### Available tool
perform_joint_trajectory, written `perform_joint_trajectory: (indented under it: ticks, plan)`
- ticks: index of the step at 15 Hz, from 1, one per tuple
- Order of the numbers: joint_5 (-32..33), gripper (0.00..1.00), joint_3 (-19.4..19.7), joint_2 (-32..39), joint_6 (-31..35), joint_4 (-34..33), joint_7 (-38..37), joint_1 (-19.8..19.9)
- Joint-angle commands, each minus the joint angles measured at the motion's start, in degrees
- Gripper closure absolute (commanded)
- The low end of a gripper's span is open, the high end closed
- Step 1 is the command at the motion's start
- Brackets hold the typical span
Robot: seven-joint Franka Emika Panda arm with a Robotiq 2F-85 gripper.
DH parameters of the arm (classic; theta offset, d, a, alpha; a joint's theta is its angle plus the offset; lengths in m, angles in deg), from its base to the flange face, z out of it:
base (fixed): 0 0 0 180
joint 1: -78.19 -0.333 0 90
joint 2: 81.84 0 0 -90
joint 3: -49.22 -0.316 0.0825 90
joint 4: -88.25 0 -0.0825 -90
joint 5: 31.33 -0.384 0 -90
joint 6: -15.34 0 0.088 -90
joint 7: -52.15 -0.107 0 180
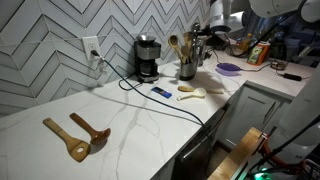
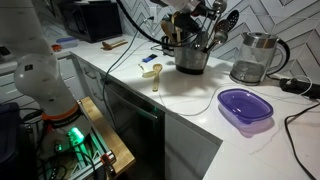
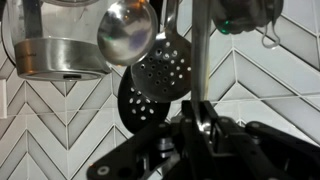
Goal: Put the serving spoon in the utensil holder
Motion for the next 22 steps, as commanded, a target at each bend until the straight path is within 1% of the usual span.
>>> perform_joint_trajectory:
  ticks: [1, 7, 13, 14, 15, 16, 21, 22]
  plan:
    - [0.23, 0.97, -0.24, 1.0, 1.53, 1.36, 0.01, -0.27]
    - [2.84, 0.97, -0.33, 1.81, 1.49, 4.7, -1.32, -0.38]
    - [4.46, 0.97, -0.57, 1.7, 1.5, 5.48, -1.85, -0.45]
    - [4.7, 0.74, -0.61, 1.69, 1.45, 5.54, -2.01, -0.45]
    - [4.81, 0.61, -0.66, 1.69, 1.51, 5.53, -2.03, -0.45]
    - [4.86, 0.56, -0.76, 1.69, 1.49, 5.77, -1.91, -0.43]
    - [5.73, 0.16, -1.18, 1.49, 1.86, 6.98, -1.92, -0.35]
    - [6.06, 0.09, -1.22, 1.32, 1.95, 7.19, -2.0, -0.35]
